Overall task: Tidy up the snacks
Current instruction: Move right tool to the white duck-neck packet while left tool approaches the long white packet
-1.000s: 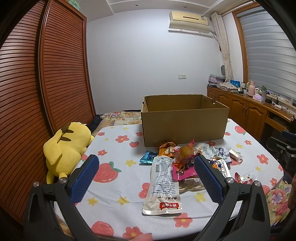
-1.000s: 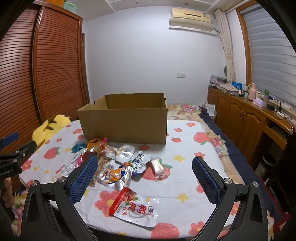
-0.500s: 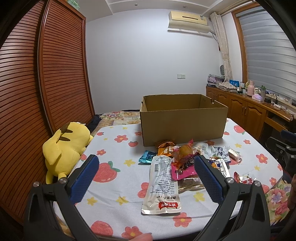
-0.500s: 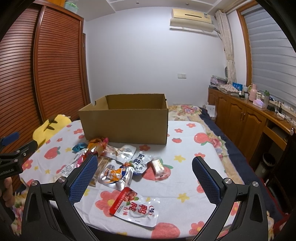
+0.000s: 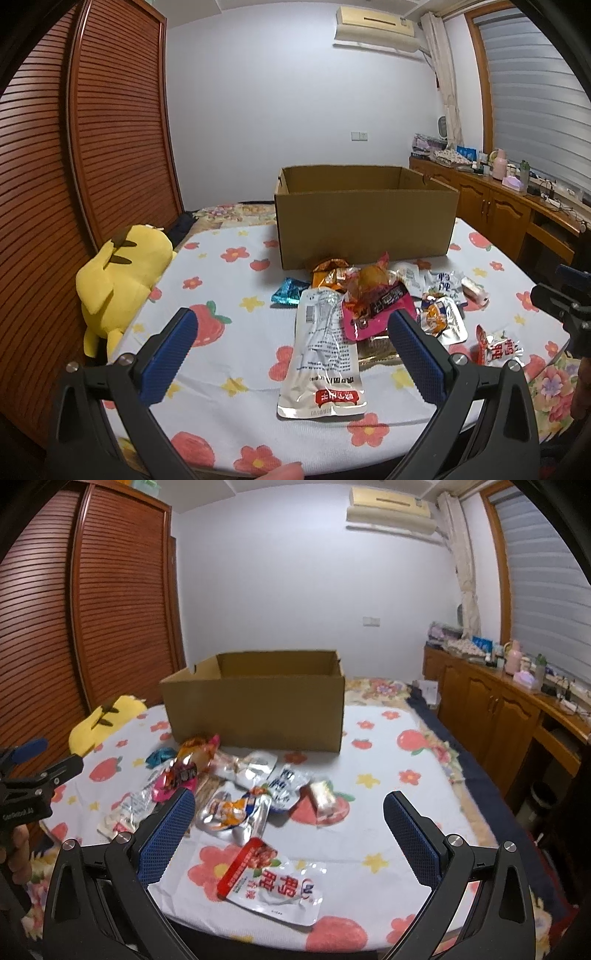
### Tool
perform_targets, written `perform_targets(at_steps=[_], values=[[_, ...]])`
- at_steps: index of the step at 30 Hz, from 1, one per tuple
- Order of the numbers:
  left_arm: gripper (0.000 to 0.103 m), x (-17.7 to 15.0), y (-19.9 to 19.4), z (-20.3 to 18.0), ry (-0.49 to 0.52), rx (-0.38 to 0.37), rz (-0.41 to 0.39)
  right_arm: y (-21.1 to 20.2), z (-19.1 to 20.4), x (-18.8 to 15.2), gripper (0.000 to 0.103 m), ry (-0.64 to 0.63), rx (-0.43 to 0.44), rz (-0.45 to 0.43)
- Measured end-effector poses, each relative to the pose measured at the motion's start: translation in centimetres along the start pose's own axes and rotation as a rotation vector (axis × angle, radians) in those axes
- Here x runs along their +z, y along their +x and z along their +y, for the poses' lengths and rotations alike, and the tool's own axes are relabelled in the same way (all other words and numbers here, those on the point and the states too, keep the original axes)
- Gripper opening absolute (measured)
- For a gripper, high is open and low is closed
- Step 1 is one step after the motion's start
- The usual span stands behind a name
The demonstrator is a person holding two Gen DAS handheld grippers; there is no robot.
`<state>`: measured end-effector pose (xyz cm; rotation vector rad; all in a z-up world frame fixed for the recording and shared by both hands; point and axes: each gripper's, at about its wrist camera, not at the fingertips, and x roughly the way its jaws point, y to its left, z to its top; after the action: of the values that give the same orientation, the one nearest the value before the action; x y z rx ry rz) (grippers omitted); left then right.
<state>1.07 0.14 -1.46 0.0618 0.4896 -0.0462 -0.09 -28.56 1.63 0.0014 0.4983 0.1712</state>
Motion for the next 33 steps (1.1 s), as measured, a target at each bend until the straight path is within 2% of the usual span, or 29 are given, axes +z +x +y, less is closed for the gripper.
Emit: perform_targets(at_steps=[10,15,20,33], values=[[0.103,-1.4,3.0,0.7,-0.009,-0.033,0.089,2.0,-1.9,-2.0,0.103,-0.052,0.042,0.065],[0.103,-1.8,4.7,0.8,0.003,-0.046,0.137,3.3,-3.0,-3.2,0.103,-0.097,0.083,0.159],[0.103,-2.0,5.7,1.0,0.019,-0.045,0.165,4.4,-2.2,-4.5,0.103,-0.179,0.131,0.244],[0.103,-2.1,7.2,1.9,0.018,-0.062,0.205,6.6,-1.0,-5.6,0.103,-0.300,0.176,0.357]])
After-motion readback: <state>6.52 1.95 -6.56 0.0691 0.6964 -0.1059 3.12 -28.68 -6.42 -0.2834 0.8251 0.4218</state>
